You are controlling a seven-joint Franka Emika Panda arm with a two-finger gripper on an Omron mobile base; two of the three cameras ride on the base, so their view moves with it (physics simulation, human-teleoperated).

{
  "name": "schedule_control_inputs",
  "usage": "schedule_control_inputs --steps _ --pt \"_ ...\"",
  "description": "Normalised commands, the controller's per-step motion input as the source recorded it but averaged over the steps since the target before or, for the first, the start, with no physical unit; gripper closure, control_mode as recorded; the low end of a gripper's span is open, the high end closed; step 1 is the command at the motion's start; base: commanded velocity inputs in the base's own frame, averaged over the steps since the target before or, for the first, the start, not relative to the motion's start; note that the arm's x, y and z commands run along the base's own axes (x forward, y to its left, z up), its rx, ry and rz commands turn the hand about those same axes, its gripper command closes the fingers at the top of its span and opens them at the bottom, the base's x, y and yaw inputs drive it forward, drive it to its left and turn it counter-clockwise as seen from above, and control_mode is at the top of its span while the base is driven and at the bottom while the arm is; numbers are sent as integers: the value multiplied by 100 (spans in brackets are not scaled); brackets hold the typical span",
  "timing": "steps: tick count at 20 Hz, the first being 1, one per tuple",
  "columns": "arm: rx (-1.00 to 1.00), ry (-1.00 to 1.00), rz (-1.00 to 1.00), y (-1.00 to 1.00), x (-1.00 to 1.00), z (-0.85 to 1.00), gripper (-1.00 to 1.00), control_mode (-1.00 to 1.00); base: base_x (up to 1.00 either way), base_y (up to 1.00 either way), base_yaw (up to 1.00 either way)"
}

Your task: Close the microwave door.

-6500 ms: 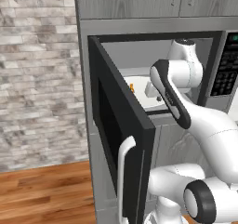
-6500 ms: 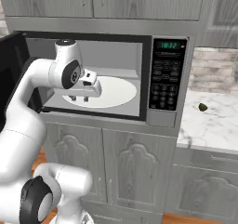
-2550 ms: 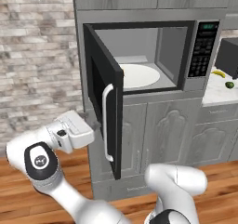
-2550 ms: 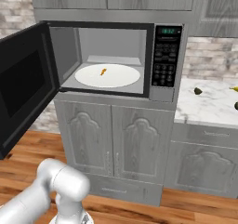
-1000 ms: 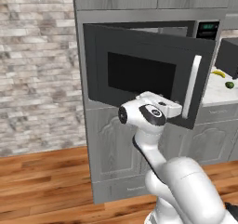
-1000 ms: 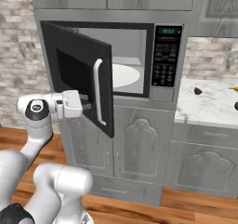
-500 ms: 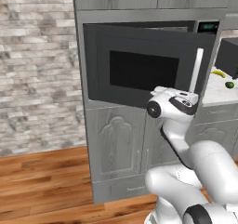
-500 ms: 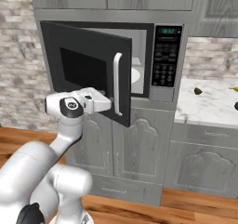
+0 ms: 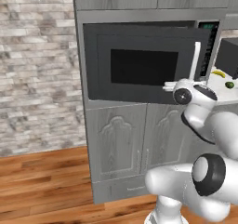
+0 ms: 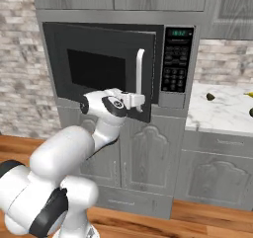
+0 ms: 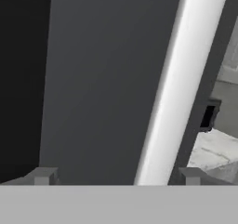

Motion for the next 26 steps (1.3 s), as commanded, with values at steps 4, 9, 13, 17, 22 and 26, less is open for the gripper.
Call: schedule_control_inputs --steps 4,9,13,17,22,26 --pt "1 13 24 -37 69 10 -100 -100 0 0 0" --pt "0 9 23 -26 50 19 -100 -100 0 0 0" --pt "0 10 22 -25 45 44 -100 -100 0 0 0" --pt "0 19 15 -11 36 64 -100 -100 0 0 0" --pt "0 23 9 -8 25 82 -100 -100 0 0 0" --pt "0 30 7 -8 35 85 -100 -100 0 0 0"
